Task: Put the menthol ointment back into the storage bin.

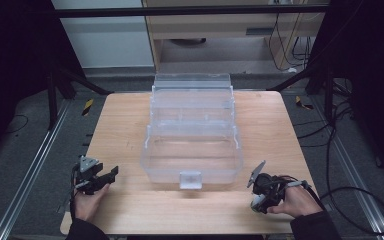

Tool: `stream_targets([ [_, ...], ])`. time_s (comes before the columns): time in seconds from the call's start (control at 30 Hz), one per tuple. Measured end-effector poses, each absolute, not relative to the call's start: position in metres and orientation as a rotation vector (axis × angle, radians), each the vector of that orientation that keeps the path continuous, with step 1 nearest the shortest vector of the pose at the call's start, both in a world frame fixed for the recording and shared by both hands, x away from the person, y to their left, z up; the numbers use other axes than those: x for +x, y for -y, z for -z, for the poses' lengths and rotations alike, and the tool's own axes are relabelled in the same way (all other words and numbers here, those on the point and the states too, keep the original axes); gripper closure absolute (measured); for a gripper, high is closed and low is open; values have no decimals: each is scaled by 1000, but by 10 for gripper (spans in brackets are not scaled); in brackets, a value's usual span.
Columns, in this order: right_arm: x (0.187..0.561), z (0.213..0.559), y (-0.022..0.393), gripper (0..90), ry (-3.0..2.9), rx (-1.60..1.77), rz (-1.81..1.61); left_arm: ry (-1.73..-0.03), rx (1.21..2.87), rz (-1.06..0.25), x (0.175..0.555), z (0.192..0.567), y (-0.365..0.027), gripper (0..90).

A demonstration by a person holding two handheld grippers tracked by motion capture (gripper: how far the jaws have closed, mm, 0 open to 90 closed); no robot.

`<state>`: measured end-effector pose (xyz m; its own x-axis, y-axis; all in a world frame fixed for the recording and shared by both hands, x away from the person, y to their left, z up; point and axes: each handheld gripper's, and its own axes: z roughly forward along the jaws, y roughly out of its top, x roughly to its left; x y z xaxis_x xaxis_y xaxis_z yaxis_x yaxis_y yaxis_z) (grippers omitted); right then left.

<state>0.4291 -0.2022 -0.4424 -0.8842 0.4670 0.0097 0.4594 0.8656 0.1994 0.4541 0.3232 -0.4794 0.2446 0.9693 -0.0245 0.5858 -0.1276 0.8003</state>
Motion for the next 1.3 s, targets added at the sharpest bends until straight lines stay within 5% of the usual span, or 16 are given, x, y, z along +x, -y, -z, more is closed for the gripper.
stream_targets([
  [0.53, 432, 438, 201, 502, -2998, 751, -294, -1428, 1813, -688, 455, 479, -322, 361],
  [1.3, 449, 384, 197, 504, -2884, 817, -507, -1431, 1815, -688, 454, 480, -323, 361],
])
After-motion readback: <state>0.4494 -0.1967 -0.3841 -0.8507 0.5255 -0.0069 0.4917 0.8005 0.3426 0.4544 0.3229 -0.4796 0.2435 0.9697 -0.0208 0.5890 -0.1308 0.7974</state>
